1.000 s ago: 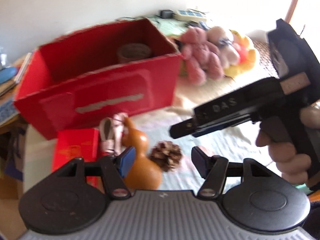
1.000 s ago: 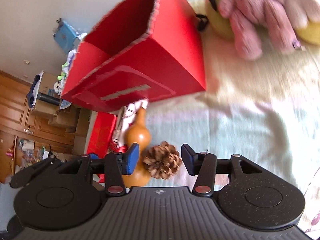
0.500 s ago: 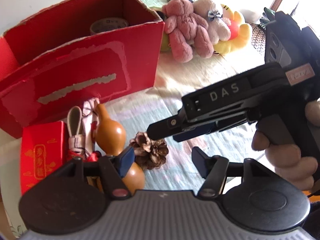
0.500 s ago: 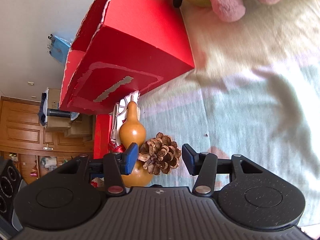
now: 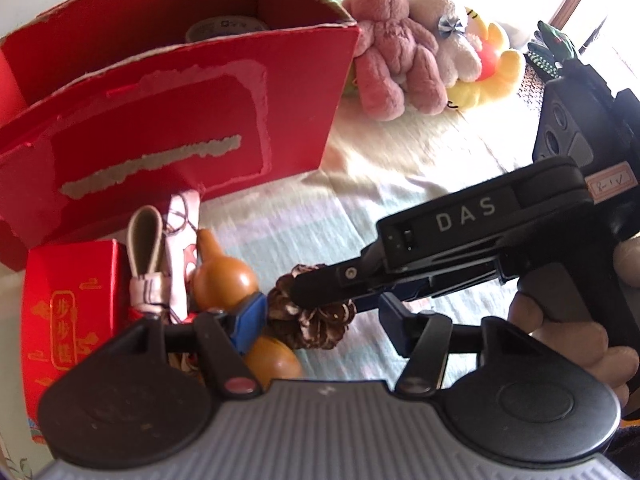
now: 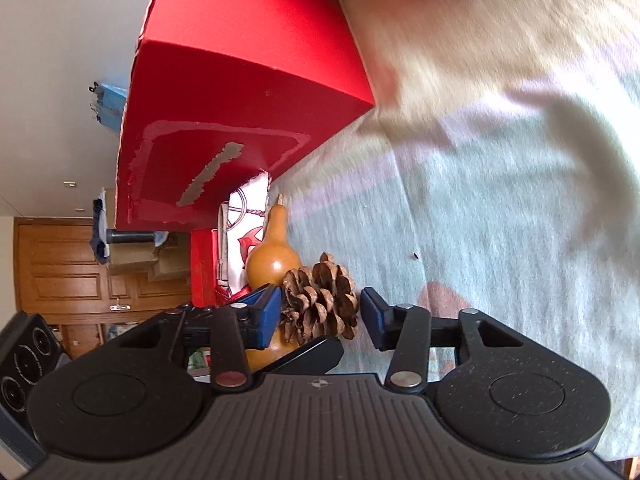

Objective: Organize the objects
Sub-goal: 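Grasp the pine cone with the right tool, then carry the pine cone with the right tool into the red box and release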

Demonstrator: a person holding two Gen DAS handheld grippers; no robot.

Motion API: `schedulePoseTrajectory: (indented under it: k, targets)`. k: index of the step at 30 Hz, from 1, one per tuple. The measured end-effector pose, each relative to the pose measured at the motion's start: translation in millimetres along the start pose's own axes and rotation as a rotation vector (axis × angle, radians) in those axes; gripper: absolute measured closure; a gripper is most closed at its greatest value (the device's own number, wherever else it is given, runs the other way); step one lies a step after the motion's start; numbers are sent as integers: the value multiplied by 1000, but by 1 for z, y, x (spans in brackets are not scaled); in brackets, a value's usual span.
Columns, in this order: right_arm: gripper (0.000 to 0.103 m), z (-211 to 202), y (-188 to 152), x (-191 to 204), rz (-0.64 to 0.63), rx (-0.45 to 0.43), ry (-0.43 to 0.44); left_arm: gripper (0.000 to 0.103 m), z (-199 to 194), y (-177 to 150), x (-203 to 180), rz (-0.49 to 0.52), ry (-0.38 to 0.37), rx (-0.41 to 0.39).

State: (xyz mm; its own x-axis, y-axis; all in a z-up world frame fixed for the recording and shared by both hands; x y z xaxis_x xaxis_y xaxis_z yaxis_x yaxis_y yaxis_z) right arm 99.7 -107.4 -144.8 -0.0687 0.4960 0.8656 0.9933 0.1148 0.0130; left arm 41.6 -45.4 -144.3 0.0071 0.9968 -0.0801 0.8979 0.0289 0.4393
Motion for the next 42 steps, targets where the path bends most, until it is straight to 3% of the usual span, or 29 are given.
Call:
schedulePoseTrajectory:
  k: [6,13,21,28,35,42]
  targets:
    - [59,-13,2,2,-39,-1,-60,53,2,7,-9,27,-26,2]
    - [60,-43,8,13,-67,-70,-121,56,-11,25,-29,76,-98,-41]
    - [60,-83,27,65,-180,-216,-152,56,-63,72,-39,128,-180,-203]
    - [60,-84,63,134,-366,-296,-176,56,-109,127,-13,112,-201,-363]
    - [60,-41,103,166,-487,-224,-275,56,-97,154,34,47,-187,-374]
    - [60,17,127,158,-532,-21,-437,56,-43,145,72,-50,-217,-250]
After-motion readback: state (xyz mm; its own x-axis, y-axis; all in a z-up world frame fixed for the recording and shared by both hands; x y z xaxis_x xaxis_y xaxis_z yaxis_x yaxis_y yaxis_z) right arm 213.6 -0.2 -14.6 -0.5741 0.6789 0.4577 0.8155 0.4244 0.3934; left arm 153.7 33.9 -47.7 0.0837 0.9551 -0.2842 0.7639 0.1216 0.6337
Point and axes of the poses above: each gripper's, at about its wrist camera, not at the fingertips, and z roughly the way its jaws point, x to its left, y to its top, the point moved 10 cm from there along z, roughly the way its jaws point, and after that the axes turned 7 degrees about y, right-handed, at the moved point
